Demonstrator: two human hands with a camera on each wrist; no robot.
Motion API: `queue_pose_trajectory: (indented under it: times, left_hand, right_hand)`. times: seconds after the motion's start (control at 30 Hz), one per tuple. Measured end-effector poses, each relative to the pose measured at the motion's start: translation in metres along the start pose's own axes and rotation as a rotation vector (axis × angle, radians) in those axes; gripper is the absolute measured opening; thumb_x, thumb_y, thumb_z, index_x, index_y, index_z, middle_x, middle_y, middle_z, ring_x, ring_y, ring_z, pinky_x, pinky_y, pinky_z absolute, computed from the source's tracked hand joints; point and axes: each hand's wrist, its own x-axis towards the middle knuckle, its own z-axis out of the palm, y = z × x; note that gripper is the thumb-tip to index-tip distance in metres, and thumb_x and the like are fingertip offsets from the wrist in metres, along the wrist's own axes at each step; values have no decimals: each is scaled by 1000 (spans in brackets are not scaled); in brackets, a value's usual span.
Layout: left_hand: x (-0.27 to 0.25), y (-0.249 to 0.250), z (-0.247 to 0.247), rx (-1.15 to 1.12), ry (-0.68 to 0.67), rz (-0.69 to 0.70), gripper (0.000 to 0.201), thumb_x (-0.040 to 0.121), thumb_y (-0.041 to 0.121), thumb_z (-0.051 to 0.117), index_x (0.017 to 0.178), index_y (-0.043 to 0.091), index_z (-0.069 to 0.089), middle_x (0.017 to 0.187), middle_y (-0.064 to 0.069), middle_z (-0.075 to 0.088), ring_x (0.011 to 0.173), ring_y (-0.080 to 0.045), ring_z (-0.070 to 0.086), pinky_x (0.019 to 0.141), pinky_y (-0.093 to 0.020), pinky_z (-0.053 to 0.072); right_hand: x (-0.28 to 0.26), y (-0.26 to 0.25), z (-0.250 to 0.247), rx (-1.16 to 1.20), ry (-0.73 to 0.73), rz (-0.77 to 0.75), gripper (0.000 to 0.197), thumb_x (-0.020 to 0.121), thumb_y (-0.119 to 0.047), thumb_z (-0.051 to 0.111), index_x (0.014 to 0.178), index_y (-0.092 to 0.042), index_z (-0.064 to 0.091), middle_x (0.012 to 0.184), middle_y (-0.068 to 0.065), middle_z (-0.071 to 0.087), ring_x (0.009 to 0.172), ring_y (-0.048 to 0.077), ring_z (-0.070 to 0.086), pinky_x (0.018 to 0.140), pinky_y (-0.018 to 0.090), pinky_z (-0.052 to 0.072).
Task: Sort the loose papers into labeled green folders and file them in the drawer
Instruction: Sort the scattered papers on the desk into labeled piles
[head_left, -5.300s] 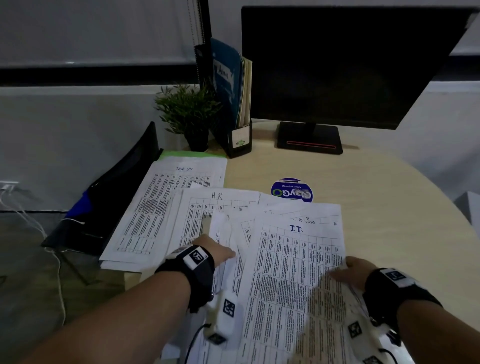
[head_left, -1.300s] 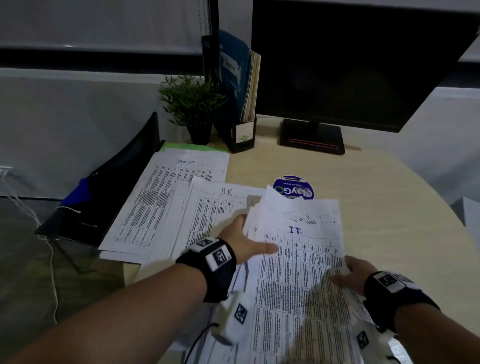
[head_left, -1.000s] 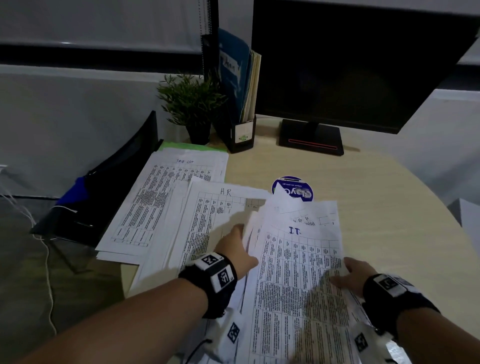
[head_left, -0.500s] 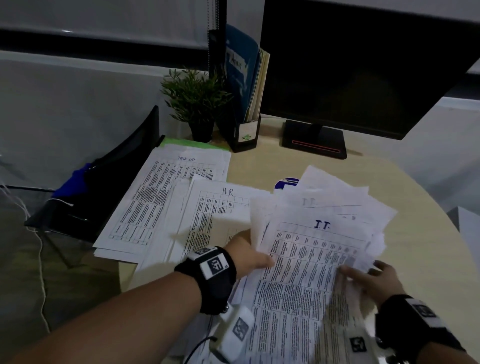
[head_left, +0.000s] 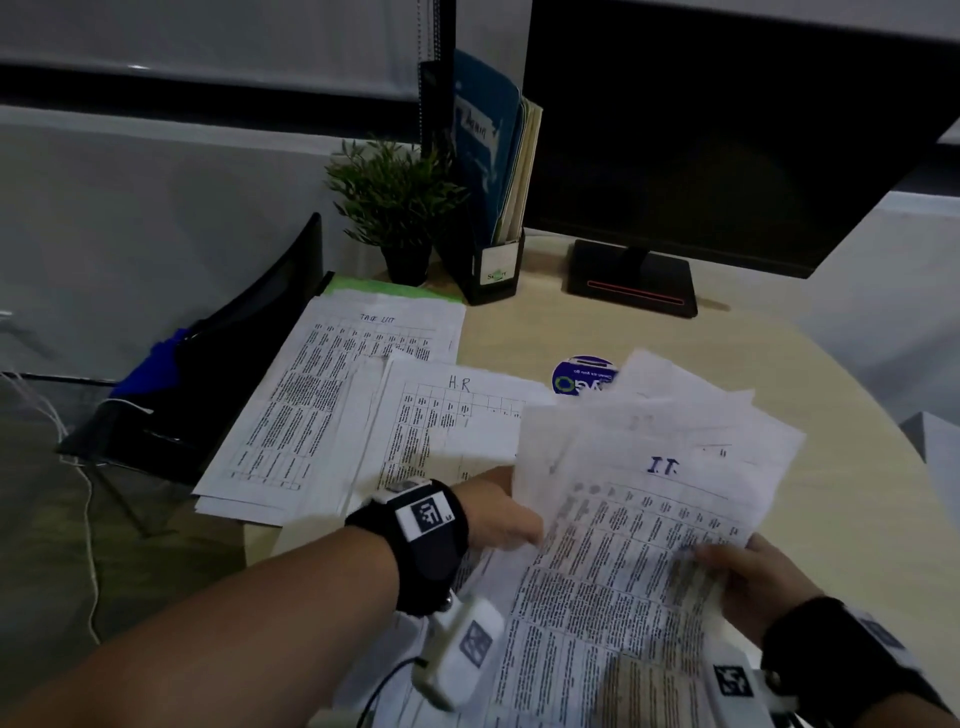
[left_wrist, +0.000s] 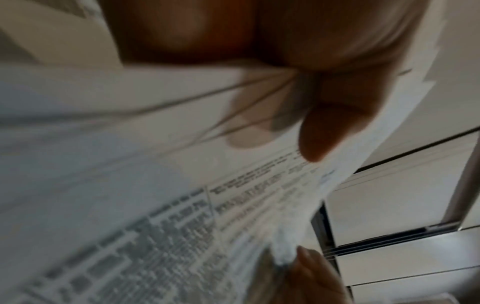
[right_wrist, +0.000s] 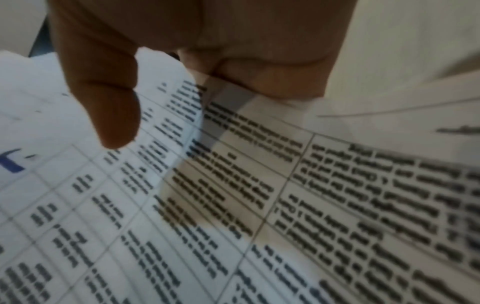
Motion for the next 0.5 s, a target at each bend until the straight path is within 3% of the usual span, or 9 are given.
queue_pose_trajectory:
  times: [0.07, 0.13, 0.2, 0.27, 0.3, 0.33, 0.37, 0.43, 0.5]
  left_hand:
    - [-7, 5, 6, -72, -88, -31, 4, 84, 13, 66, 85, 16, 64, 87, -4, 62, 84, -16, 61, 84, -23, 53]
    - [-11, 11, 9, -160, -125, 14, 15, 86, 13, 66, 80, 24, 59, 80, 2, 60, 73, -7, 54, 74, -18, 47]
    - [-13, 10, 3, -222, -93, 59, 21, 83, 28, 71, 100, 27, 60, 98, 5, 65, 84, -6, 57, 86, -22, 47]
    - [0, 1, -7, -266, 17, 125, 69, 71, 57, 71, 128, 25, 50, 124, 2, 61, 100, -12, 58, 95, -35, 49]
    - [7, -5, -14, -280, 110, 124, 77, 70, 64, 67, 134, 26, 45, 128, 3, 58, 103, -14, 58, 91, -36, 51]
    - [14, -10, -22, -282, 237, 130, 70, 78, 60, 64, 135, 26, 44, 129, 6, 55, 103, -14, 57, 85, -33, 53]
    - [21, -17, -29, -230, 376, 127, 57, 86, 50, 61, 135, 25, 44, 130, 7, 52, 105, -15, 56, 81, -31, 53]
    - [37, -32, -48, 112, 551, 80, 50, 91, 32, 60, 137, 22, 42, 141, 2, 45, 119, -21, 51, 96, -36, 48]
    - [51, -43, -59, 530, 483, 48, 71, 85, 39, 67, 144, 19, 32, 151, -2, 32, 135, -23, 36, 111, -38, 33]
  right_hand:
    - [-1, -2, 5, 3, -22, 17, 31, 63, 9, 56, 94, 6, 63, 77, 27, 69, 58, 36, 67, 49, 43, 56]
    - [0, -3, 5, -10, -1, 43, 46, 56, 10, 62, 101, 8, 56, 74, 25, 68, 55, 35, 67, 47, 43, 55]
    - [-2, -1, 1, -21, 21, 67, 57, 38, 7, 74, 92, 9, 61, 69, 24, 68, 53, 33, 67, 46, 41, 54]
    - [-9, -2, 1, -10, 57, 95, 30, 42, 6, 70, 72, 10, 67, 63, 24, 67, 47, 30, 65, 40, 38, 52]
    - [-10, -2, -2, -15, 82, 113, 24, 48, 7, 65, 72, 11, 67, 65, 26, 67, 46, 31, 65, 39, 38, 52]
    - [-10, 0, -5, -25, 96, 135, 29, 51, 8, 62, 80, 12, 65, 70, 28, 67, 48, 33, 66, 40, 40, 52]
    - [-10, 2, -9, -55, 102, 159, 36, 54, 10, 61, 90, 12, 61, 72, 29, 68, 50, 35, 66, 42, 43, 53]
    - [-10, 4, -10, -109, 181, 205, 31, 69, 12, 55, 99, 10, 56, 68, 27, 67, 49, 36, 65, 43, 47, 54]
    - [-9, 5, -12, -199, 273, 265, 18, 84, 13, 45, 98, 12, 56, 61, 26, 65, 43, 35, 63, 43, 50, 53]
